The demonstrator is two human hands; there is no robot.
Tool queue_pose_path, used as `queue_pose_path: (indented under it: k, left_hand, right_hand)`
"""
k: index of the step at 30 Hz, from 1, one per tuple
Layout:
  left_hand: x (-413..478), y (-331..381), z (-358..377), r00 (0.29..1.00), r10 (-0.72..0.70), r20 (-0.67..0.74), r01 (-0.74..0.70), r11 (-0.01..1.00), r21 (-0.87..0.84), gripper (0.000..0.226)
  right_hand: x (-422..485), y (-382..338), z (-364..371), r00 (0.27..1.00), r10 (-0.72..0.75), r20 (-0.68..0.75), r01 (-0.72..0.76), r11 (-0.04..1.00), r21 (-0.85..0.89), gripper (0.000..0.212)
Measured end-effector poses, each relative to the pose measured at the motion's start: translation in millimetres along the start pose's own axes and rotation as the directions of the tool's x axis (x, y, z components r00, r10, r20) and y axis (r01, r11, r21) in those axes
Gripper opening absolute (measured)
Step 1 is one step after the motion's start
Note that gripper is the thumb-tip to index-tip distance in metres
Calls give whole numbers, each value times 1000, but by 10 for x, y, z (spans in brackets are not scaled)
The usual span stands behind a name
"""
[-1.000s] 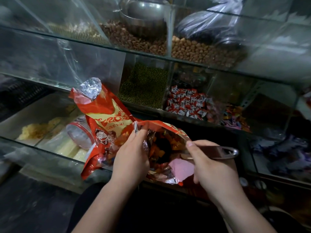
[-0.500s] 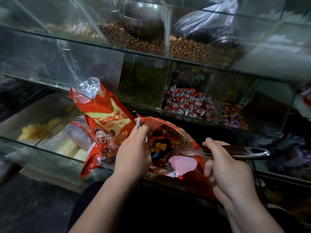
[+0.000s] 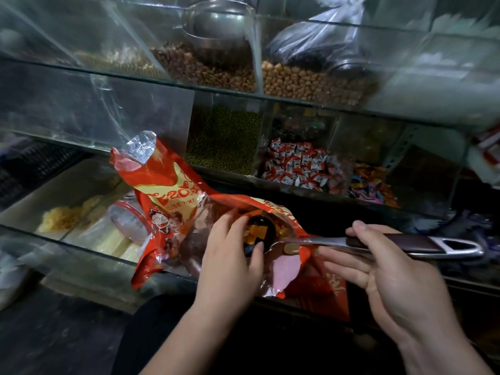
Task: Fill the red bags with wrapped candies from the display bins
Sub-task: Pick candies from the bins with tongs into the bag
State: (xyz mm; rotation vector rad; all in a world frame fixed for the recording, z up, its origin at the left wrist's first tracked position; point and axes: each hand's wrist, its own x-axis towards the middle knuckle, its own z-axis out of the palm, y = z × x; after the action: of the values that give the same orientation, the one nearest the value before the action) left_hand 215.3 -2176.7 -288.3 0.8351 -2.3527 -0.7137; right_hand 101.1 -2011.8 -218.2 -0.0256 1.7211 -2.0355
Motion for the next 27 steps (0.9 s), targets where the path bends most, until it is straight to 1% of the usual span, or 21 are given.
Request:
queue_pose_path:
  k: [1, 3, 5, 6, 8, 12, 16, 21, 24, 26, 27]
  left_hand:
    - [30, -8, 33, 1000, -26, 17, 25, 999, 31, 59]
    - [89, -28, 74, 998, -32, 49, 29, 998, 57, 63]
    - [123, -34, 99, 997, -31, 71, 27, 998, 61, 64]
    - [117, -29, 115, 998, -25, 63, 21, 998, 62, 62]
    - [68, -8, 149, 1000, -1, 23, 0, 998, 56, 56]
    - [-32, -16, 177, 997, 66, -34, -66, 998, 14, 41]
    - [-36, 2, 98, 983, 129, -133, -134, 991, -29, 34]
    - [79, 82, -36, 931, 267, -248, -275, 961, -1, 24]
    - [252, 239, -84, 908, 335, -251, -344, 939, 9, 24]
    - [373, 394, -93, 892, 373, -254, -383, 924, 10, 23]
    - [432, 481, -88, 883, 394, -255, -405, 914, 9, 22]
  right_hand:
    - [-16, -22, -31, 1000, -2, 21, 1, 1000, 5, 17]
    - [-54, -72, -88, 998, -15, 64, 16, 1000, -6, 18]
    - [-97, -134, -138, 993, -25, 114, 27, 1000, -15, 9]
    - [-115, -160, -165, 989, -28, 143, 29, 1000, -9, 4]
    - [-138, -193, -221, 981, -29, 191, 31, 1000, -7, 9]
    - [-186, -226, -245, 970, -28, 243, 24, 999, 21, 12]
    - [-247, -257, -224, 957, -67, 283, 51, 997, 65, 10]
    - [-336, -359, -229, 940, -135, 314, 92, 985, 148, 13]
    - [-352, -458, -295, 933, -193, 303, 132, 969, 210, 15]
    - [-378, -540, -332, 933, -245, 265, 183, 953, 240, 14]
    - [-376, -576, -369, 931, -274, 241, 209, 942, 263, 18]
